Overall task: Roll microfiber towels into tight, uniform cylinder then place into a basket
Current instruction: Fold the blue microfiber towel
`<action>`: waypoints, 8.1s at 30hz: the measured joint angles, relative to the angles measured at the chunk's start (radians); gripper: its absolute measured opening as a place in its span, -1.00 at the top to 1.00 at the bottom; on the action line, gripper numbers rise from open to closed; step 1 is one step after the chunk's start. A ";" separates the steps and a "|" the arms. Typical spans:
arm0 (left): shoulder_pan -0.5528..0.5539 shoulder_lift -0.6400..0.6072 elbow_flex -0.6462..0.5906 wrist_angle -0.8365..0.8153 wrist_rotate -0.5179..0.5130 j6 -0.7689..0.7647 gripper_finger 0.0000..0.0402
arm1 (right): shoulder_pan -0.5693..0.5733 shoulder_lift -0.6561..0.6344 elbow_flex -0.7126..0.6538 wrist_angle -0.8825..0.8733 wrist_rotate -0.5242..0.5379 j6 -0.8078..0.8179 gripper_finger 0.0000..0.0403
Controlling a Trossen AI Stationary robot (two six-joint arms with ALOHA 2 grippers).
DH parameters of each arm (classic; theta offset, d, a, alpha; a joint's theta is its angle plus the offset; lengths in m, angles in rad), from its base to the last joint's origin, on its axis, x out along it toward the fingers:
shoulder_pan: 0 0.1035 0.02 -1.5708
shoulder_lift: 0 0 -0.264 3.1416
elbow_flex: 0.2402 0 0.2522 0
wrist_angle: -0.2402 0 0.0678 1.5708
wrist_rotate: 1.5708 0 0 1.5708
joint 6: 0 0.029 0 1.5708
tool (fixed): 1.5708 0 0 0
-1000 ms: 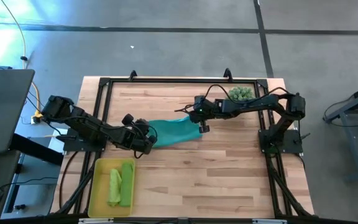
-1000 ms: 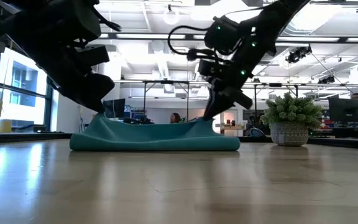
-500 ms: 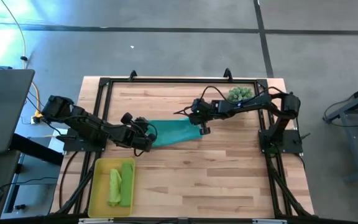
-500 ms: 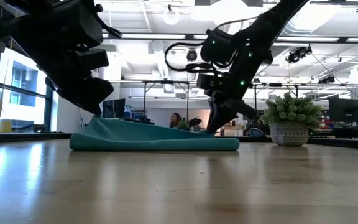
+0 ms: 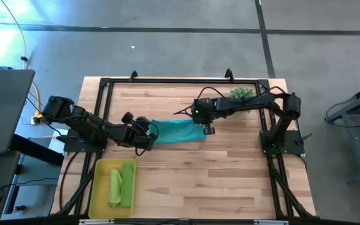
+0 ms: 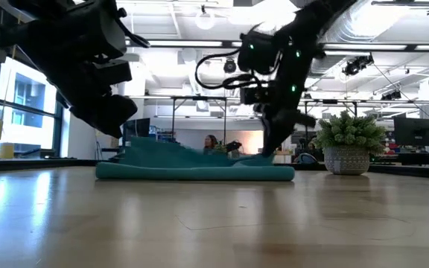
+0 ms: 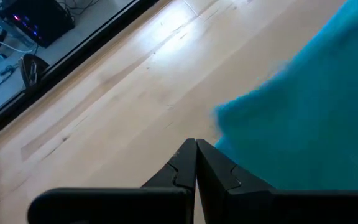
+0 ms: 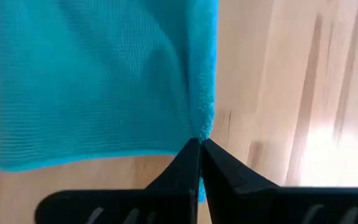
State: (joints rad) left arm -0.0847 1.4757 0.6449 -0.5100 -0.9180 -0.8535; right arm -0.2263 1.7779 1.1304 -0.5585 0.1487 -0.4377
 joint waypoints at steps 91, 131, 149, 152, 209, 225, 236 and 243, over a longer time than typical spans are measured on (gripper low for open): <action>-0.014 0.089 0.014 0.357 0.450 0.377 0.96 | 0.287 0.009 -0.177 0.462 0.142 0.963 0.29; -0.149 0.243 -0.028 0.998 0.608 0.484 0.96 | 0.166 -0.037 -0.363 0.641 0.240 0.754 0.30; -0.048 0.243 -0.029 0.868 0.653 0.516 0.96 | 0.334 -0.103 -0.361 0.622 -0.157 0.849 0.29; -0.055 0.243 -0.029 0.866 0.653 0.501 0.96 | 0.336 -0.103 -0.361 0.620 -0.157 0.849 0.29; -0.183 0.243 -0.028 1.008 0.677 0.477 0.83 | 0.331 -0.120 -0.318 0.557 -0.292 0.904 0.29; -0.196 0.089 0.040 0.820 0.839 0.610 0.42 | 0.588 -0.196 -0.075 0.320 -0.293 0.565 0.29; -0.189 -0.015 0.085 0.449 0.815 0.603 0.42 | 0.732 -0.160 -0.082 0.407 0.109 0.590 0.29; -0.199 -0.023 0.083 0.293 0.830 0.500 0.42 | 0.734 -0.075 -0.083 0.372 0.056 0.560 0.29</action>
State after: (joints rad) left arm -0.2841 1.4531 0.7277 -0.2174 -0.0877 -0.3538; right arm 0.5079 1.7024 1.0477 -0.1862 0.2045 0.1226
